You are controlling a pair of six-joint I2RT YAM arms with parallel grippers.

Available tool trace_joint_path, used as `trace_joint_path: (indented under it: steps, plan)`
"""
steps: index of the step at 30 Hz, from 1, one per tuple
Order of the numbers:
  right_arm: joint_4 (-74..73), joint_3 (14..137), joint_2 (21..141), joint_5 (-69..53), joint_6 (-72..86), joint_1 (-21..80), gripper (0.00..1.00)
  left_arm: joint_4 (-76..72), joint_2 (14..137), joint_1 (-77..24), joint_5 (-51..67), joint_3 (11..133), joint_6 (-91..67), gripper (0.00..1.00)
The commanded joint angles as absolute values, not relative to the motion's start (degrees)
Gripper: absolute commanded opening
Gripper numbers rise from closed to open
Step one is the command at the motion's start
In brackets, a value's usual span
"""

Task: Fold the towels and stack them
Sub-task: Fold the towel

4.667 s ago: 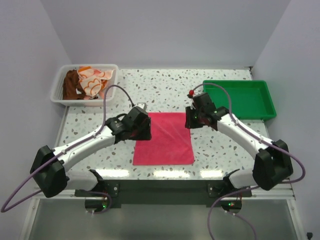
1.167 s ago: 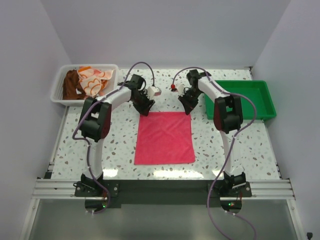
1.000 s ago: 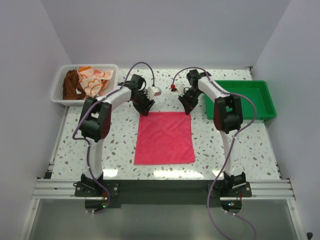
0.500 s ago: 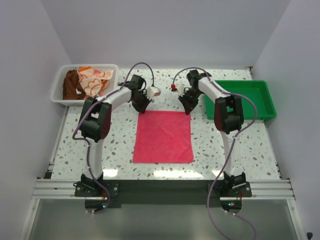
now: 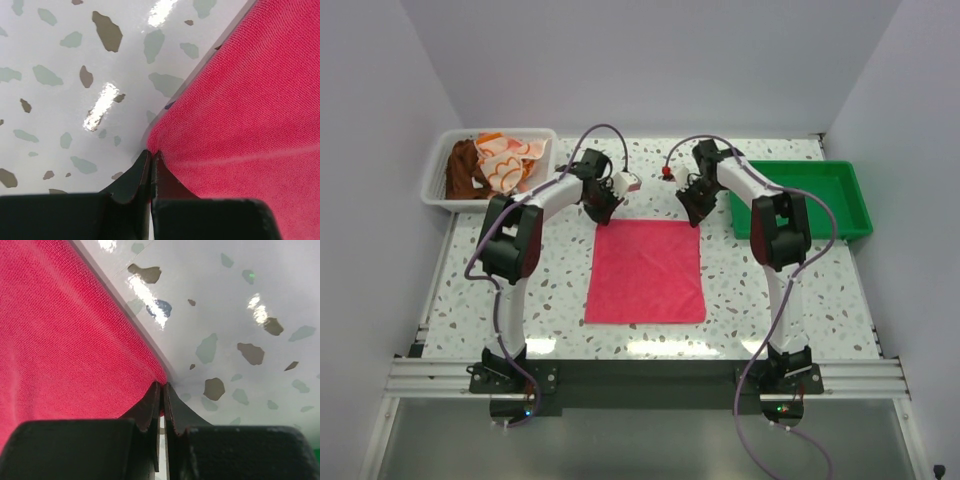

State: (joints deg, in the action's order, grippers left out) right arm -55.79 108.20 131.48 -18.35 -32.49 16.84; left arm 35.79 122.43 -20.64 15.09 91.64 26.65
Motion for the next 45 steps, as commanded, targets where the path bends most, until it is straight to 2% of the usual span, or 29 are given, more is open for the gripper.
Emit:
trace_joint_path:
  steps: [1, 11, 20, 28, 36, 45]
  plan:
    - [-50.63, 107.58, 126.13, -13.63, -31.03, 16.96, 0.0, 31.21, 120.32, -19.34, 8.1, 92.19, 28.04, 0.0]
    - [-48.69, 108.2, 120.6, -11.95, -28.57, 17.66, 0.0, 23.21, 110.85, -19.25, 5.8, 88.51, 26.46, 0.0]
    - [-47.02, 96.25, 110.49, -10.99, -24.0, 21.62, 0.0, 23.82, 100.13, -21.87, 0.18, 76.04, 16.8, 0.0]
    - [-44.39, 80.08, 97.85, -6.07, -15.04, 23.99, 0.0, 23.38, 89.22, -26.54, -11.85, 61.81, 6.95, 0.0]
    - [-39.55, 67.25, 89.65, -2.9, -5.46, 24.79, 0.0, 24.34, 81.48, -28.3, -10.63, 54.32, 0.97, 0.0]
    - [-36.47, 65.65, 85.96, -2.37, -3.17, 24.79, 0.0, 21.53, 77.79, -29.79, -9.58, 50.01, 1.85, 0.0]
